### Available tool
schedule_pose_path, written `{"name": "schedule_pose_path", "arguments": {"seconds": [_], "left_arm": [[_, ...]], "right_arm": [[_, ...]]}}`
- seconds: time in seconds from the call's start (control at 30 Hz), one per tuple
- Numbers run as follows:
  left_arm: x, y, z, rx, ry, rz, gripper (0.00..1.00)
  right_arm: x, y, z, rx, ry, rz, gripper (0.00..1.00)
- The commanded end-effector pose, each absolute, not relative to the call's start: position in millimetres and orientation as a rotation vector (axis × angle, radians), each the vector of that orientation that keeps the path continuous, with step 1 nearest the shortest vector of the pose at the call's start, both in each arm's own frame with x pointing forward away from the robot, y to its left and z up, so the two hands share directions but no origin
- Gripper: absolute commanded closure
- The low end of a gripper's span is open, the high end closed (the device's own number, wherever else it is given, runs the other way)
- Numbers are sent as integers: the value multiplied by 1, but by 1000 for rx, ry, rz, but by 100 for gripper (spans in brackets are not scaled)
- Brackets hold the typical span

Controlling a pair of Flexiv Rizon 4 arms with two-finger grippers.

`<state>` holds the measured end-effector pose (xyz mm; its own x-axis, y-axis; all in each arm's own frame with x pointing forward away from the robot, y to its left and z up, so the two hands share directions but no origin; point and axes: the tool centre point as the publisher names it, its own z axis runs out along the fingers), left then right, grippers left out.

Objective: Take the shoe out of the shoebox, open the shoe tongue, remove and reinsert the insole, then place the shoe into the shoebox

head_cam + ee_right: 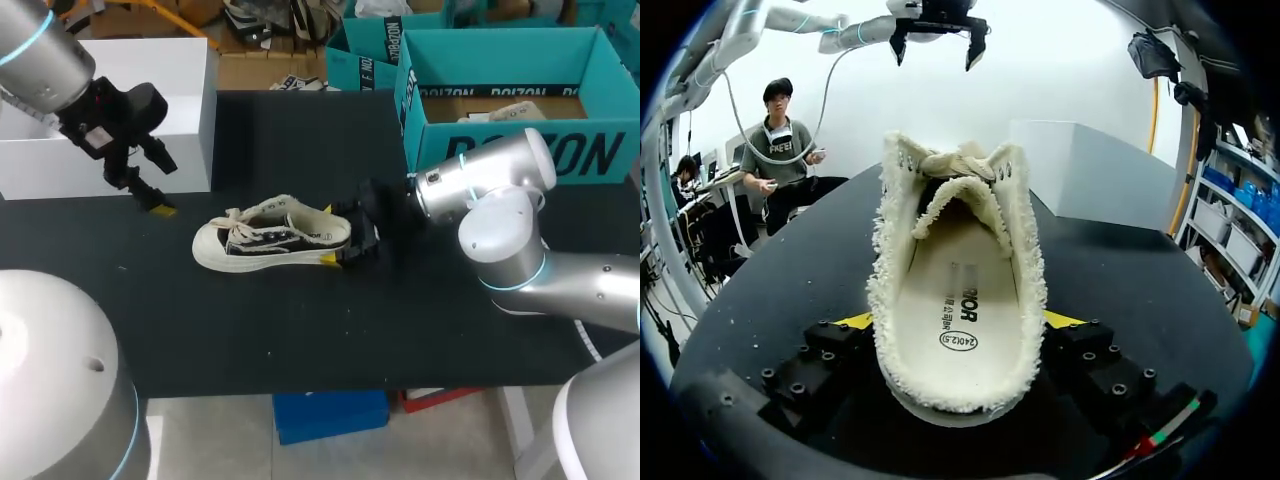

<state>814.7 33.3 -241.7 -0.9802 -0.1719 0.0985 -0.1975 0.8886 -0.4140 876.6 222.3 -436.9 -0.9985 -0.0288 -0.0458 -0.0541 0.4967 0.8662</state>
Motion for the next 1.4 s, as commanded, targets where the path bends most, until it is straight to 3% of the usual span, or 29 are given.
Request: {"name": "schedule_pose_path", "arguments": {"seconds": [0.03,0.33,0.4,0.83,1.13,1.4], "left_arm": [[817,6,-235,508,-2991,438,0],[821,-25,-237,911,-2909,302,0],[818,-34,-230,768,-2877,558,0],[818,-34,-230,768,-2877,558,0],[828,-46,-257,1711,-2663,-148,0],[836,-51,-264,1954,-2367,-288,0]], "right_arm": [[877,225,-438,-71,2696,1559,100],[877,225,-438,-71,2696,1559,100],[877,225,-438,-71,2696,1559,100],[877,225,-438,-71,2696,1559,100],[877,225,-438,-71,2696,1559,100],[877,225,-438,-71,2696,1559,100]]}}
